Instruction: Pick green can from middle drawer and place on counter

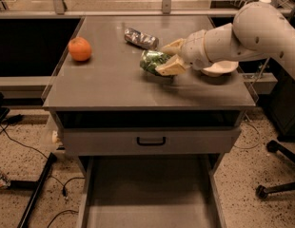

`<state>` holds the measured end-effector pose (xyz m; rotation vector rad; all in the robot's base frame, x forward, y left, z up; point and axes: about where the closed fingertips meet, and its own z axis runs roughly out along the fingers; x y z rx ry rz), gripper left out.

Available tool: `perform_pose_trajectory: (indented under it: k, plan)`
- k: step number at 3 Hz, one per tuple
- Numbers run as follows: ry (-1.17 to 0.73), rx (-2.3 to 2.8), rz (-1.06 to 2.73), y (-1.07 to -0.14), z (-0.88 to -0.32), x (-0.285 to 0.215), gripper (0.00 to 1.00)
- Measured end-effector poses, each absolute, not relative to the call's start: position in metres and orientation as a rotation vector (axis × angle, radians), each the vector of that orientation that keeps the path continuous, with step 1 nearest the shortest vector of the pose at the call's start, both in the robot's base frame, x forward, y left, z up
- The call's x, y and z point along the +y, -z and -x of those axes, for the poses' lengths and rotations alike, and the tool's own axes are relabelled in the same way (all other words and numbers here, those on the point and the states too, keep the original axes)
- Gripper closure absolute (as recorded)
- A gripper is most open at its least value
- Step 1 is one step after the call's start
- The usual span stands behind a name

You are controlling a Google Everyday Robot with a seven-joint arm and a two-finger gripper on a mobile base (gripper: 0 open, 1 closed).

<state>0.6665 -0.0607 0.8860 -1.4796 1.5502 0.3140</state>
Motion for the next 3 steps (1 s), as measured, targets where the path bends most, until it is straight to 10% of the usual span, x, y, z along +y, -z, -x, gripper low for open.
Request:
perform_pose_trajectory:
  k: [1,3]
  plan:
    - [-0.314,1.55,1.48,-0.8859,-0.6665,-0.0607,0.11]
    - [-0.314,1.55,1.48,-0.8859,-0.6665,-0.0606,0.0]
